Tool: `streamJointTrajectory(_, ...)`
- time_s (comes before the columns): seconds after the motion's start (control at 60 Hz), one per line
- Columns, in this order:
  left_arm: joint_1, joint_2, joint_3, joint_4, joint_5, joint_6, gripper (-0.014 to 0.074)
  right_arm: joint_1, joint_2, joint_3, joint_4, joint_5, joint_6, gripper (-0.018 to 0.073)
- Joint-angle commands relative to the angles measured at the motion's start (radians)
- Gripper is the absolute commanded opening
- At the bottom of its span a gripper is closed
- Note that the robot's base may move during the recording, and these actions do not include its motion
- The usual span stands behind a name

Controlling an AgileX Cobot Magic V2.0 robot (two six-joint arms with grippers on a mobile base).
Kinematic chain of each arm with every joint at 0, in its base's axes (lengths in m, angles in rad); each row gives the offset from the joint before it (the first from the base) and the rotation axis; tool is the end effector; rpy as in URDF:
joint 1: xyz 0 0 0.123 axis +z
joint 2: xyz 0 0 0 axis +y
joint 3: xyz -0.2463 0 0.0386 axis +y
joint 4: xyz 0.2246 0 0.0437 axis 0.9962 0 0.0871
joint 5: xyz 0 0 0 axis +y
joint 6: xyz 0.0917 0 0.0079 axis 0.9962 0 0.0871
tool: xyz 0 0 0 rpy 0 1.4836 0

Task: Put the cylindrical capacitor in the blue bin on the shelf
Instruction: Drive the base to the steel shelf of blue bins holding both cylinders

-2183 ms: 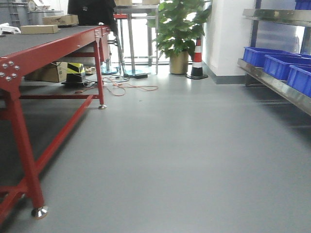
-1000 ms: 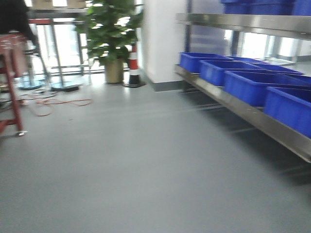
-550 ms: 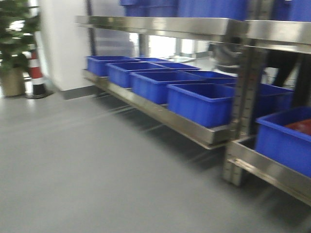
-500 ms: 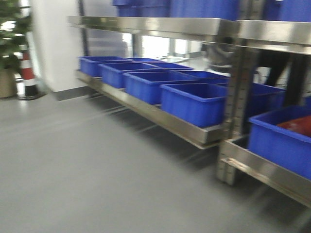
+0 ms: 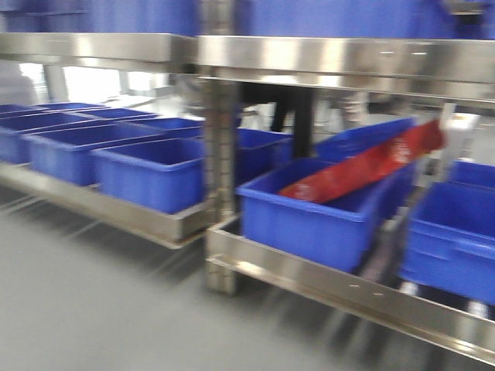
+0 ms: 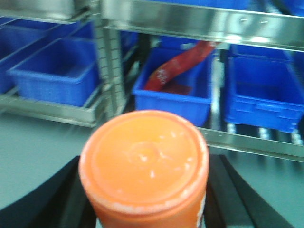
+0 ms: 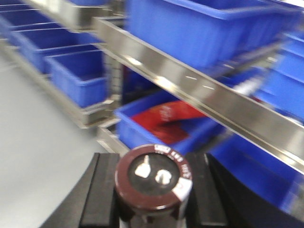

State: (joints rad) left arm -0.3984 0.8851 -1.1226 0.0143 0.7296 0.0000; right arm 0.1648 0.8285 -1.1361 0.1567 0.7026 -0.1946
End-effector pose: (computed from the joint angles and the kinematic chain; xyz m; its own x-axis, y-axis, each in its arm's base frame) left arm 0.1538 -0.0638 0.3970 -0.3590 0.1627 -0.9191 0.3837 0.9234 0.0136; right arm 0.1466 0.0338 0.4129 -0.2731 -0.1206 -0.9544 -0.2793 0.9593 -0.0413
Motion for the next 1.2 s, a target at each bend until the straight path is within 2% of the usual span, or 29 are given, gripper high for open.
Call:
streamJointTrajectory(0.0,-0.007,-0.005,-0.009,-0.004,-0.021,0.000,-0.0111,0.000,-0.002,-0.001,-0.005,-0.032,-0.006,-0.0168)
streamJointTrajectory(1.183,-0.007,-0.005,-0.009,-0.004,-0.021,0.000,-0.0111,0.000,-0.002,-0.001,-0.005,-0.032,-0.006,-0.0168)
